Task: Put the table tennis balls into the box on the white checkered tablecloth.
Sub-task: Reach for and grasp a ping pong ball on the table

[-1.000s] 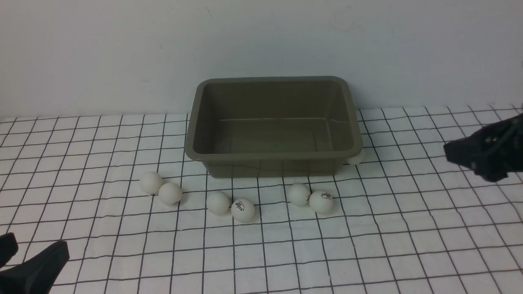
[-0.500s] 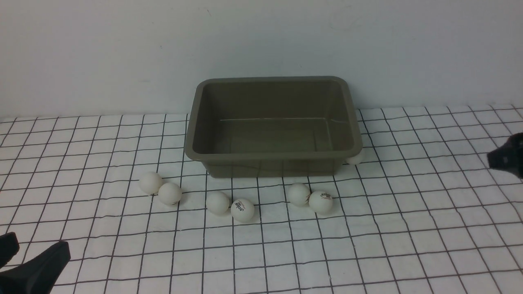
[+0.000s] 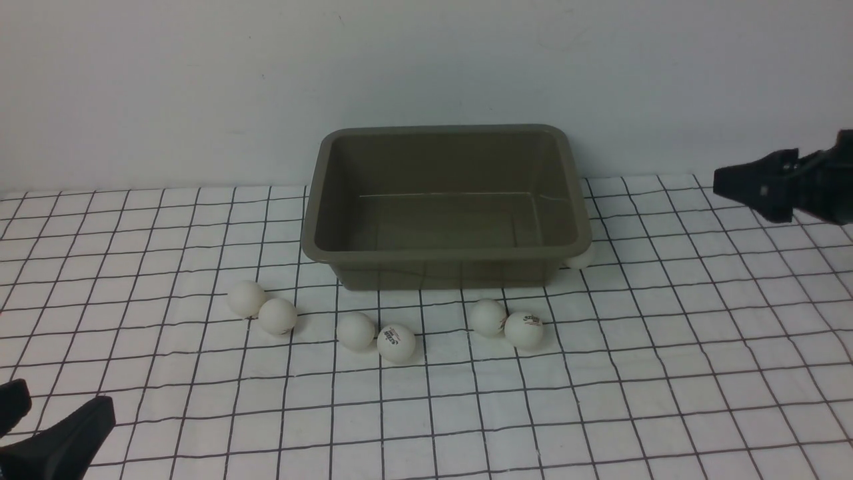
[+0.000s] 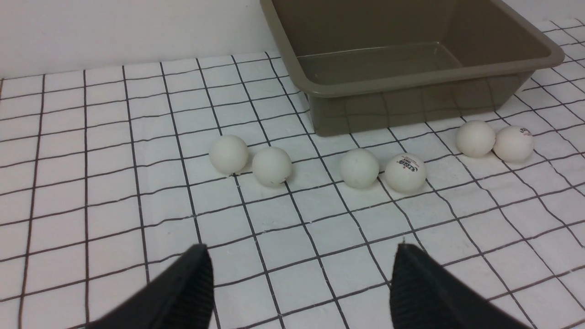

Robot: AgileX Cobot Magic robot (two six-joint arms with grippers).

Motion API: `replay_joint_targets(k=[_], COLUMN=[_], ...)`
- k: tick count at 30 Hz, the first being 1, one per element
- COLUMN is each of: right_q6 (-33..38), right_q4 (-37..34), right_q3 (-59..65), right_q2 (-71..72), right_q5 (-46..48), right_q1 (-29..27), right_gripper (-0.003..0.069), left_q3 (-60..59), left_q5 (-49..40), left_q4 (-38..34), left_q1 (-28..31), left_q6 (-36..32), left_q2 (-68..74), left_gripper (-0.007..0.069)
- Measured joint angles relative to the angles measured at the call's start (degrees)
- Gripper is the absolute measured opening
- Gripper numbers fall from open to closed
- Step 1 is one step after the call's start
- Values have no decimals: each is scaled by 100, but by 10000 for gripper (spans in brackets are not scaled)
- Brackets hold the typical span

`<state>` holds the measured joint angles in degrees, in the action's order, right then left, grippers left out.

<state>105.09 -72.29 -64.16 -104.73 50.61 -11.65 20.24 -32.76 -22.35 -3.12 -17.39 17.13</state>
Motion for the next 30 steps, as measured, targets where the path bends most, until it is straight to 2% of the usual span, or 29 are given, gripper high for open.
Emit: replay_joint_targets(k=[9, 16, 19, 23, 30], right_q6=[1348, 1435, 1426, 1030, 848], right_q4=[110, -449, -683, -872, -913], right_q3=[-5, -5, -5, -5, -43], right_q2=[-13, -18, -18, -78, -595], right_q5=[-6, 379, 231, -120, -180], right_q1=[438, 507, 508, 508, 508], right_gripper=[482, 482, 482, 482, 482], left_q3=[0, 0, 0, 0, 0], left_q5=[-47, -192, -297, -344, -348], left_q4=[-28, -45, -45, -45, -45], left_q1=[0, 0, 0, 0, 0], left_q6=[0, 0, 0, 0, 0], left_q2=[0, 0, 0, 0, 0], left_gripper=[471, 471, 471, 471, 471])
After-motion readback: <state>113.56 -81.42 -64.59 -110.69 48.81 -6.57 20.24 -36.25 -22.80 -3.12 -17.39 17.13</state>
